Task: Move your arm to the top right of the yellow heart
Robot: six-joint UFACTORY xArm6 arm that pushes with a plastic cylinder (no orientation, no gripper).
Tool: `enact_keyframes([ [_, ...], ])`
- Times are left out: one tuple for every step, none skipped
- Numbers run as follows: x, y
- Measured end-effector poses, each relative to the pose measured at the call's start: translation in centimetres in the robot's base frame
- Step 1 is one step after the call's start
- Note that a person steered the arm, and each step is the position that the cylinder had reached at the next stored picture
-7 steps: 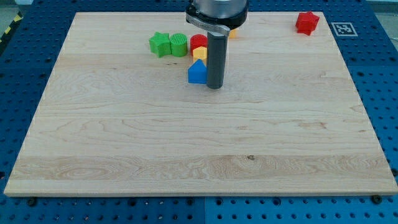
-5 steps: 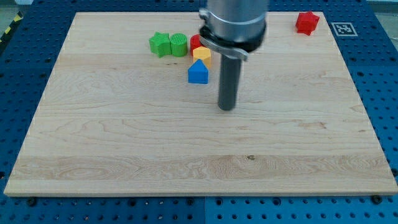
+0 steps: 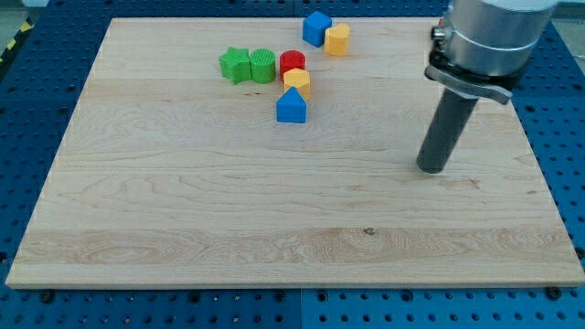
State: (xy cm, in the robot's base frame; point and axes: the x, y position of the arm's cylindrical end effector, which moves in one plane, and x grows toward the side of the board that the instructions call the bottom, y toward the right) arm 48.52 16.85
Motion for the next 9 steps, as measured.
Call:
enact_keyframes([
  [-3.0,0.1],
  [-6.3,0.1],
  [-10.9,0.1],
  [-16.1,0.1],
  [-18.3,0.1],
  [-20.6,-0.9],
  [-24.4,-2.5],
  [-28.0,-4.1],
  [-29.2,-6.6],
])
